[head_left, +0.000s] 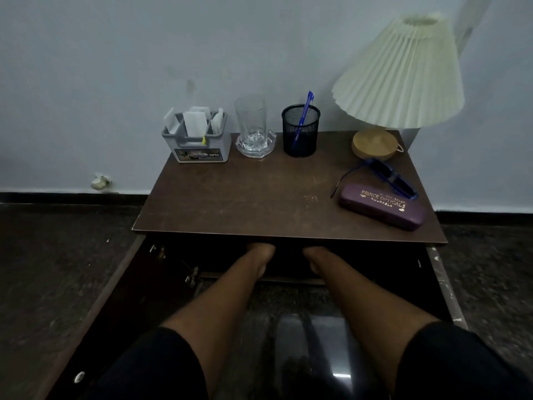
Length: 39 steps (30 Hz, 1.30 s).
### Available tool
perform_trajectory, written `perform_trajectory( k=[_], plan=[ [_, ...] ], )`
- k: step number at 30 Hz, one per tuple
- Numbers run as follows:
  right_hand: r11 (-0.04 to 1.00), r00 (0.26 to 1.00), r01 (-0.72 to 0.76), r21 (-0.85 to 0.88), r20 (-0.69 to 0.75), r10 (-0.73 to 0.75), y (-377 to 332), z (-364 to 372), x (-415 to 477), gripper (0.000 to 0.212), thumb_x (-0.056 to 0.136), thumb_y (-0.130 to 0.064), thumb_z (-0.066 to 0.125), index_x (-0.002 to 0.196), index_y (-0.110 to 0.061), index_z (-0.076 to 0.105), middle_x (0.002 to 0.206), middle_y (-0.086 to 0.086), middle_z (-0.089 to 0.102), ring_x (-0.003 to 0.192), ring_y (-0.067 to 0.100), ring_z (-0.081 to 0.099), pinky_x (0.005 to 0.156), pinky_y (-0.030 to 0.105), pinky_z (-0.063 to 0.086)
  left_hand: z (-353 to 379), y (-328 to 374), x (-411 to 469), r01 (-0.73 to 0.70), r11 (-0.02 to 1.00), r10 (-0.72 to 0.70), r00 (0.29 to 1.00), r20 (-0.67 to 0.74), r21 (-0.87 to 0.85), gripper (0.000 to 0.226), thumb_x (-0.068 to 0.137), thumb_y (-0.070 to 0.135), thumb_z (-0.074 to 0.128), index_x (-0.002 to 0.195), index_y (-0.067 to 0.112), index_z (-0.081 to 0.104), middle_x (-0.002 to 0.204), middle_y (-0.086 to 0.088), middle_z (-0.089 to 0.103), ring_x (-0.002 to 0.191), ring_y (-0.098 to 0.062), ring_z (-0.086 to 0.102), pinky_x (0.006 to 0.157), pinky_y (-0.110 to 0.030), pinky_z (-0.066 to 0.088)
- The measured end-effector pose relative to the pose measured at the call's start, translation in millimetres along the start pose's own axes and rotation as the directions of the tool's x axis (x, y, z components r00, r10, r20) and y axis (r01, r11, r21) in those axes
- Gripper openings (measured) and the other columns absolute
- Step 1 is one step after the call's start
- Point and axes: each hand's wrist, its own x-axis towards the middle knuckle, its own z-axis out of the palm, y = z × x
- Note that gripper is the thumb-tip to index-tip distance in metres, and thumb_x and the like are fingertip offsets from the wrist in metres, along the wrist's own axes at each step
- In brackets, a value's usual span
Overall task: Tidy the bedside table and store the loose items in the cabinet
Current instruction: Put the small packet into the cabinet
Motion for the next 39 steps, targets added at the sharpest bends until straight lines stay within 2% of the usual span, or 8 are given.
perform_trajectory(
  k=[3,6,11,14,20,23,31,39],
  plan=[
    [0.996,0.991,-0.078,0.053,0.113,0.072,2,-2,5,0.043,0.109,-0.01,0.031,0.15,0.003,0.031,0.161,0.017,0.029,0.147,0.029,0.029,0.109,0.025,0.028,-2,1,6,0.042,0.997,-0.035,0.993,0.113,-0.062,0.044,0.105,0.016,0.047,0.148,0.006,0.046,0.152,-0.015,0.047,0.139,-0.031,0.047,0.116,-0.044,0.039],
    [0.985,0.998,0.012,0.17,0.051,-0.021,0,1,4,0.045,0.106,-0.01,0.04,0.15,0.0,0.034,0.16,0.015,0.032,0.145,0.028,0.032,0.106,0.023,0.03,-1,-2,7,0.022,0.997,-0.013,0.991,0.135,-0.072,0.045,0.105,0.019,0.046,0.149,0.008,0.044,0.154,-0.013,0.045,0.14,-0.03,0.045,0.117,-0.043,0.038],
    [0.95,0.991,0.132,0.285,-0.015,-0.133,1,0,-16,0.047,0.104,-0.017,0.049,0.149,-0.007,0.041,0.157,0.01,0.039,0.144,0.027,0.037,0.116,0.03,0.029,-3,-3,-7,-0.087,0.996,0.087,0.996,-0.025,0.004,0.049,0.105,0.023,0.046,0.152,0.01,0.041,0.155,-0.008,0.043,0.142,-0.028,0.042,0.118,-0.037,0.037],
    [0.959,0.987,0.139,0.245,-0.117,-0.113,5,-10,-33,0.046,0.1,-0.019,0.056,0.144,-0.004,0.05,0.15,0.012,0.05,0.138,0.029,0.046,0.111,0.029,0.036,-7,-1,-23,-0.067,0.997,0.063,0.992,-0.11,-0.035,0.041,0.099,0.016,0.052,0.139,0.004,0.054,0.14,-0.014,0.058,0.127,-0.032,0.056,0.101,-0.033,0.048],
    [0.924,0.99,0.143,0.356,-0.036,-0.139,9,-24,-80,0.006,0.091,0.001,0.064,0.089,-0.002,0.068,0.088,0.015,0.069,0.072,0.02,0.063,0.067,0.03,0.052,-5,1,-70,-0.087,0.99,0.076,0.993,-0.094,-0.114,0.006,0.092,0.007,0.057,0.097,0.005,0.059,0.105,-0.019,0.07,0.1,-0.035,0.068,0.092,-0.045,0.058],
    [0.922,0.982,0.186,0.34,-0.023,-0.189,7,-35,-109,0.018,0.092,0.003,0.062,0.078,-0.007,0.066,0.072,0.008,0.062,0.06,0.014,0.055,0.057,0.023,0.046,-1,6,-98,-0.125,0.981,0.118,0.992,-0.052,-0.146,0.013,0.094,0.002,0.054,0.095,0.011,0.064,0.084,-0.012,0.069,0.078,-0.027,0.065,0.074,-0.034,0.053],
    [0.884,0.968,0.244,0.398,-0.039,-0.25,15,-66,-164,0.014,0.092,0.005,0.061,0.084,-0.004,0.067,0.076,0.012,0.065,0.06,0.015,0.055,0.058,0.023,0.048,1,11,-157,-0.201,0.968,0.205,0.979,0.012,-0.147,0.021,0.096,-0.003,0.048,0.101,0.011,0.063,0.082,-0.008,0.067,0.063,-0.013,0.058,0.054,-0.023,0.046],
    [0.858,0.943,0.332,0.391,-0.125,-0.308,18,-95,-185,0.007,0.093,0.002,0.062,0.095,-0.002,0.068,0.085,0.017,0.069,0.065,0.02,0.06,0.059,0.025,0.05,10,17,-183,-0.309,0.949,0.31,0.95,0.022,-0.059,0.024,0.095,0.0,0.05,0.087,0.017,0.065,0.079,-0.004,0.068,0.067,-0.015,0.061,0.058,-0.025,0.049]
  ],
)
